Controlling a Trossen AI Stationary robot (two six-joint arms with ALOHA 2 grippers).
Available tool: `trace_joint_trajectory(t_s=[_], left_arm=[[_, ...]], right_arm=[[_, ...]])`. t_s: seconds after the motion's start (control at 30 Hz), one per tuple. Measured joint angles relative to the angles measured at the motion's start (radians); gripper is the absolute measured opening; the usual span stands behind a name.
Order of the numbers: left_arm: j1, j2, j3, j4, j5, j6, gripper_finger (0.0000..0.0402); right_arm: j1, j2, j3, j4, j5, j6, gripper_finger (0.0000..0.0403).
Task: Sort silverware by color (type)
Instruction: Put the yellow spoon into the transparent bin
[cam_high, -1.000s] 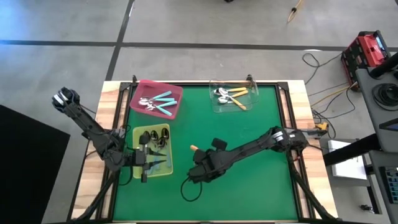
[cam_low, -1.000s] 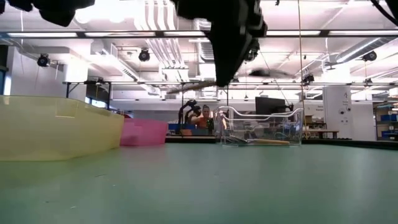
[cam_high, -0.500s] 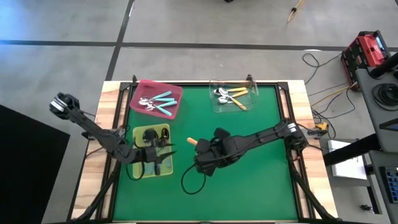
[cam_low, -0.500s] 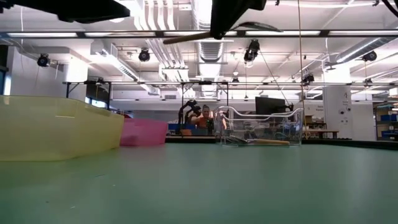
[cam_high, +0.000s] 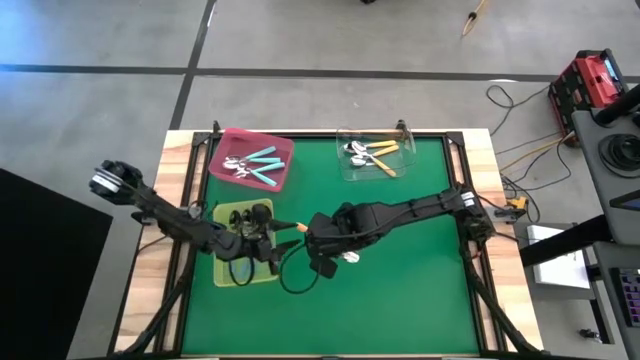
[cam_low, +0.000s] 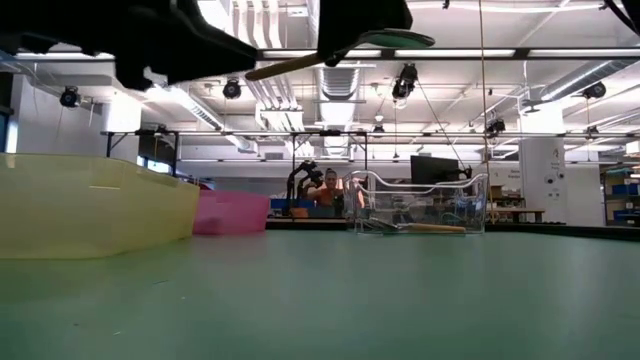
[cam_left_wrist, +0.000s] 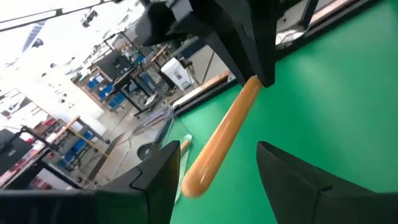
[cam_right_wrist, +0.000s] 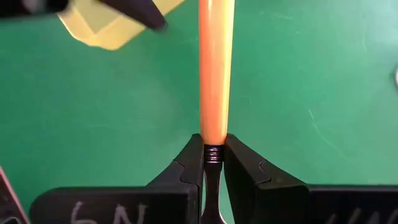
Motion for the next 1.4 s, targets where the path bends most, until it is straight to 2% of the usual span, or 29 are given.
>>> trace_joint_trajectory(t_s=[0.37,0.63,0.77,1.03,1.3,1.4], left_arm=[[0.051,0.168,0.109,0.000,-0.008,0.065,0.0194],[0.053,0.222,0.159,-0.001,-0.035,0.085,0.0187],[0.053,0.230,0.169,-0.003,-0.036,0.084,0.0149],[0.051,0.228,0.172,-0.067,-0.014,0.086,0.0019],[0.052,0.222,0.172,-0.070,-0.005,0.006,0.0013],[0.054,0.222,0.171,-0.072,0.042,-0.044,0.0013]], right_arm=[[-0.033,0.000,0.000,0.012,-0.064,-0.016,0.0029],[-0.033,0.000,0.000,0.011,-0.094,-0.009,0.0029],[-0.033,0.000,-0.001,0.010,-0.094,-0.009,0.0029],[-0.033,0.000,-0.002,0.024,-0.095,-0.011,0.0029],[-0.033,0.003,-0.002,0.046,-0.085,-0.025,0.0088],[-0.035,0.003,-0.002,0.051,-0.085,-0.040,0.0109]])
